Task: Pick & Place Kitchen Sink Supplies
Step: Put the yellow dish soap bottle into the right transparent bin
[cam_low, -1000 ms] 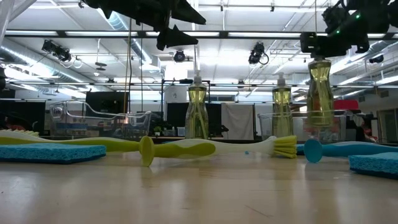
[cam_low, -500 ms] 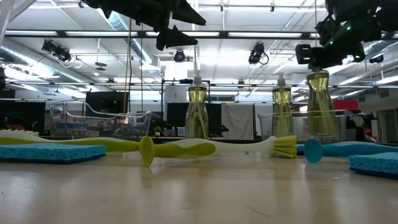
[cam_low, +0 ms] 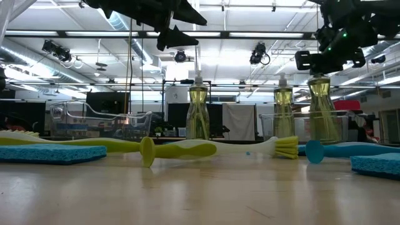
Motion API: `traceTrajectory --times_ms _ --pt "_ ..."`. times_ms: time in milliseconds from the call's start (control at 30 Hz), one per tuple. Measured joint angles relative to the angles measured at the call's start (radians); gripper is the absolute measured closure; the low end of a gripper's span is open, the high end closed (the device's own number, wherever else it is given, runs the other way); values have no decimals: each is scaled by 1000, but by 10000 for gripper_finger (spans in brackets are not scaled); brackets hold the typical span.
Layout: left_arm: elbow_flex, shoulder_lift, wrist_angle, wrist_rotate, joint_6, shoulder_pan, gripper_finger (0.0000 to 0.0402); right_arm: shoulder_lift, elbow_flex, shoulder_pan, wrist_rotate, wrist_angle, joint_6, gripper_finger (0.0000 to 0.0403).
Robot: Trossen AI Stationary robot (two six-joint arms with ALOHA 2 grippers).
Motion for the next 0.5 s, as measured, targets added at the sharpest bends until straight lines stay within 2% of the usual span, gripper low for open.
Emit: traceTrajectory --times_ms 233,500 --pt "0 0 0 0 0 0 56 25 0 -2 -1 -1 0 297" --pt "0 0 0 0 0 0 56 45 4 -2 8 9 26 256"
